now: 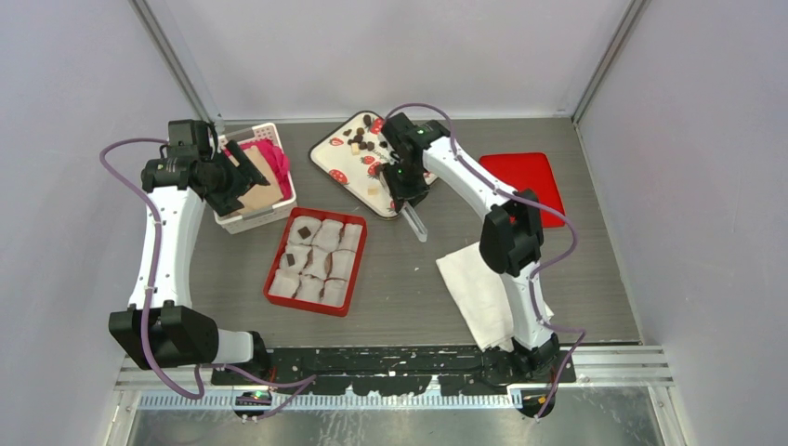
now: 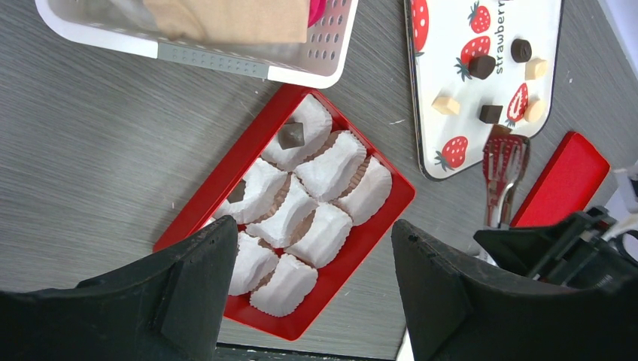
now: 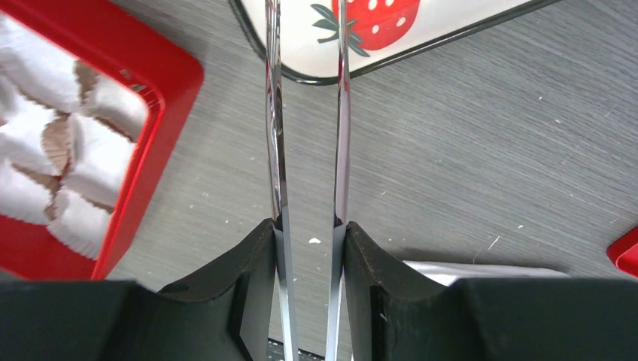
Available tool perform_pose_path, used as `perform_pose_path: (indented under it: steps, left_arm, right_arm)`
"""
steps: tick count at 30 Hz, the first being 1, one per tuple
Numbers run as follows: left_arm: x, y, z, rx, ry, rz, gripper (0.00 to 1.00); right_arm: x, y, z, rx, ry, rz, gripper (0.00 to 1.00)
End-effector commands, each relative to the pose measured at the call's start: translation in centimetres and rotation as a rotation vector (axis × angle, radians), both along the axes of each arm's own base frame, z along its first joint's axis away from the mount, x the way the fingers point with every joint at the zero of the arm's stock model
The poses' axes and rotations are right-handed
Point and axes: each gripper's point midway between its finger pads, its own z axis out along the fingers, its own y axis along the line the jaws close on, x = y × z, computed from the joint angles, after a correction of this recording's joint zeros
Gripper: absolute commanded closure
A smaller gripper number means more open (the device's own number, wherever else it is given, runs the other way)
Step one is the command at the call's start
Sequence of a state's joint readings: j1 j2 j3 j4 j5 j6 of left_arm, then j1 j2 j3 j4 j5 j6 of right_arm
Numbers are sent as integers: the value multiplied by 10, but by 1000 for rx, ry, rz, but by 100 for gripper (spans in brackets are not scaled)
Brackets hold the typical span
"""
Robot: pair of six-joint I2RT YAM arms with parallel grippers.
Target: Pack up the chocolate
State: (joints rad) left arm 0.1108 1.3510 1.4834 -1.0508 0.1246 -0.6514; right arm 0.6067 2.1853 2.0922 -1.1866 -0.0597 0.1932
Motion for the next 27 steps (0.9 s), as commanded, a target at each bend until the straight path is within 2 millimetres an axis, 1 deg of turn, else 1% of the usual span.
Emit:
perform_pose_path:
  steps: [1, 4, 7, 10, 14, 19, 23, 27]
  left_arm:
    - [7, 0, 18, -3, -71, -4, 24]
    - [5, 0, 18, -5, -71, -4, 24]
    - [4, 0, 19, 0, -73, -5, 24]
    - [3, 0, 19, 1, -75, -2, 24]
    - [3, 0, 20, 1, -79, 2, 24]
    - [5, 1, 22, -5, -84, 7, 24]
    - [6, 0, 24, -8, -88, 4, 24]
    - [5, -2, 23, -17, -84, -1, 25]
  right_arm:
    - [-9, 11, 61, 123, -90, 8, 99]
    - [-19, 18, 70, 134, -92, 34, 99]
    - [-37, 35, 80, 152, -90, 95, 99]
    - [-66, 62, 86, 179, -73, 179, 99]
    - [-112, 102, 87, 216, -28, 299, 99]
    - [-161, 148, 74, 251, 38, 437, 99]
    - [-190, 171, 56, 248, 92, 526, 99]
    - [-200, 184, 38, 239, 119, 551, 99]
